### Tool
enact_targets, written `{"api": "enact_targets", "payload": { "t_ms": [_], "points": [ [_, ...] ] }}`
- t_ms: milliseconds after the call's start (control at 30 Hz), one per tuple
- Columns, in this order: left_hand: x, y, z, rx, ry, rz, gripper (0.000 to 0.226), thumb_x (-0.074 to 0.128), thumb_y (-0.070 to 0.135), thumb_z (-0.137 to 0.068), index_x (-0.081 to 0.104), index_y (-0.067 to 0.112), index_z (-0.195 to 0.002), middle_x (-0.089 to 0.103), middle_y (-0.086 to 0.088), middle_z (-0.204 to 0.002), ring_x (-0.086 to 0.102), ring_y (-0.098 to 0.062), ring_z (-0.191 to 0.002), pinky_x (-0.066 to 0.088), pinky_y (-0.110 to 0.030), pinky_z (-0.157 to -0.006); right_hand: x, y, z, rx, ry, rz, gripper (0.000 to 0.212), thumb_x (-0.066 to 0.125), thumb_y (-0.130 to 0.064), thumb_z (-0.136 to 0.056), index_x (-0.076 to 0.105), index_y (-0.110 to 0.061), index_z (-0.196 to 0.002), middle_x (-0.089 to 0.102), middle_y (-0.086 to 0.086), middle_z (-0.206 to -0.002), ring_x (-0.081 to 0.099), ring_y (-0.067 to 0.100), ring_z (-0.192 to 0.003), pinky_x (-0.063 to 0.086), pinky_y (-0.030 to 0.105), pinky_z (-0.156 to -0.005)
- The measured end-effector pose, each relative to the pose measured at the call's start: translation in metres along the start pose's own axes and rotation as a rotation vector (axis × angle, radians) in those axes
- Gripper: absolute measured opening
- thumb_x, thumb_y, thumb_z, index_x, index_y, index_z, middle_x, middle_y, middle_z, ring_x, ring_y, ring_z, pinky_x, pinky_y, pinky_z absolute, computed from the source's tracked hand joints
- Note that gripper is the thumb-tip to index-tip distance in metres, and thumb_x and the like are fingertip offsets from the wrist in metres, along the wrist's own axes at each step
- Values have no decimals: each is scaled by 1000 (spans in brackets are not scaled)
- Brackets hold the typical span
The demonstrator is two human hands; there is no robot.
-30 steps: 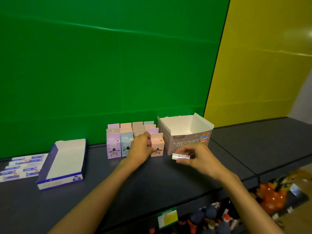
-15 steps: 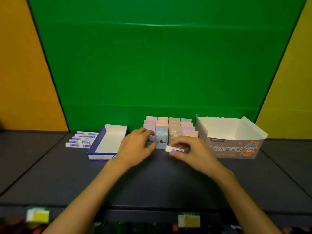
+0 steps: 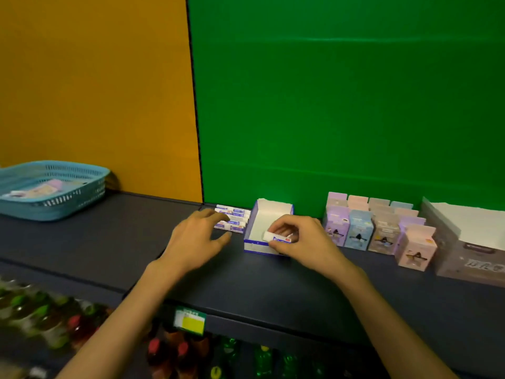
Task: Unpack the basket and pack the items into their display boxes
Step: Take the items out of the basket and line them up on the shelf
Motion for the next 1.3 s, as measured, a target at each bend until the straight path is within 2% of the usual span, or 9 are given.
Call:
{"api": "enact_targets", "payload": {
  "t_ms": [133,233,367,567,767,1000,1133,1300],
  "points": [
    [-7,-67,9,8,-49,14,42,55,51,-93,55,36,-132,55,7,-134,52,-18,-120,51,-39,-90,52,-28,-35,8,28,81,17,82,-22,-79,73,-26,-92,70,-16,-85,62,-2,-79,43,8,-69],
    [-12,-114,13,21,-82,15,42,56,52,-92,55,37,-131,55,8,-132,52,-18,-120,51,-39,-90,89,-35,-63,49,9,226,18,81,-23,-79,68,-32,-88,66,-17,-83,60,1,-77,45,16,-70],
    [-16,-162,14,42,-119,44,41,55,52,-92,54,36,-130,56,8,-129,53,-17,-119,51,-40,-91,117,-27,-88,141,-26,509,16,77,-25,-82,68,-28,-95,71,-6,-100,63,18,-94,50,33,-83],
    [-21,-196,10,68,-141,83,40,56,49,-93,53,36,-131,55,9,-128,52,-15,-119,50,-39,-92,127,-5,-102,261,-78,692,17,74,-24,-83,68,-25,-99,72,0,-106,63,24,-100,45,32,-83],
    [-24,-208,6,49,-138,76,40,56,49,-93,52,36,-131,55,10,-128,52,-14,-119,50,-38,-93,135,0,-112,212,-77,773,16,72,-27,-85,68,-24,-101,72,1,-107,64,25,-99,44,33,-82],
    [-41,-216,14,2,-73,31,40,57,44,-94,52,34,-133,48,11,-136,47,-14,-122,48,-36,-89,143,-18,-125,92,-48,746,24,69,-37,-88,68,-27,-109,66,-1,-110,58,23,-104,44,36,-87],
    [-70,-237,30,-43,17,20,37,57,43,-95,54,34,-130,49,11,-134,47,-15,-122,48,-36,-86,175,-71,-144,-55,-31,579,19,61,-37,-95,67,-26,-109,63,-3,-106,57,21,-101,46,37,-85],
    [-123,-288,59,-129,149,-73,39,60,47,-92,59,32,-128,53,8,-132,48,-18,-123,47,-42,-95,232,-161,-175,-239,-32,431,18,57,-38,-97,65,-29,-110,60,-8,-103,57,16,-101,42,35,-83]
  ]
}}
Point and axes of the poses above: each hand's wrist, its own z-axis away from the middle knuckle, its own x-axis out of the palm, y = z × x, the point moved 10 cm from there along -z, towards the middle knuckle
